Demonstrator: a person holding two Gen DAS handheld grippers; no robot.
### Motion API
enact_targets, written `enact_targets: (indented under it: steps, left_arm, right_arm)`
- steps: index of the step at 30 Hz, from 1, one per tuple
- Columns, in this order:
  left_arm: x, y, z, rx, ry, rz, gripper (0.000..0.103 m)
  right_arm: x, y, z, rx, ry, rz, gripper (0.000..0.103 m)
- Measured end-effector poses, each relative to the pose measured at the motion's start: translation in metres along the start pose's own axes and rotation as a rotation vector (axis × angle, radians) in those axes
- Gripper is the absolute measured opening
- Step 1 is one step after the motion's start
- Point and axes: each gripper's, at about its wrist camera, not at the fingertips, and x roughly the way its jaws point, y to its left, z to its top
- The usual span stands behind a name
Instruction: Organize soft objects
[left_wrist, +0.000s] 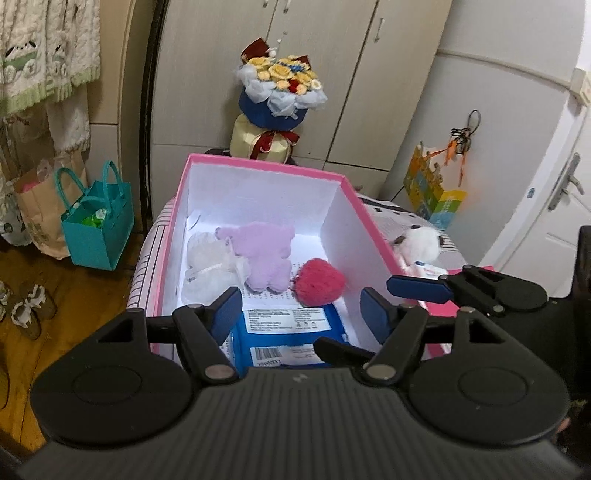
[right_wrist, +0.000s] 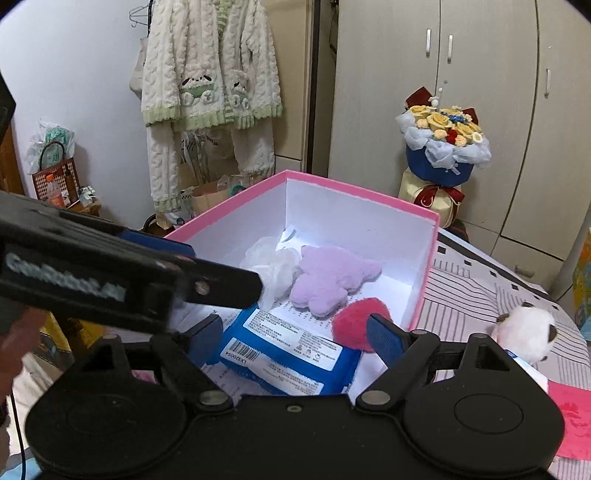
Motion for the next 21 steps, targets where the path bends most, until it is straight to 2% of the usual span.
enact_targets:
  steps: [6, 14, 17, 21]
  left_arm:
    - [-0.033, -0.016, -0.001, 0.028, -0.028, -0.042, 0.073]
    - [-0.075, -0.056, -0.007, 0.132, -0.096, -0.06, 0.077]
    - [-0.082, -0.071, -0.011, 0.168, -0.118, -0.051, 0.078]
    - [-0.091, -0.09, -0.021, 0.196, -0.174, -0.084, 0.082]
  right_arm:
    - [-0.031, -0.002, -0.003, 0.005, -0.036, -0.004, 0.088]
    - [-0.076, -0.012, -0.016, 0.011, -0.086, -0.001, 0.088]
    - [-0.099, -0.022, -0.026, 0.019, -0.135, 0.033, 0.088]
    - [-0.13, -0.033, -0.048, 0.022, -0.214, 0.03, 0.089]
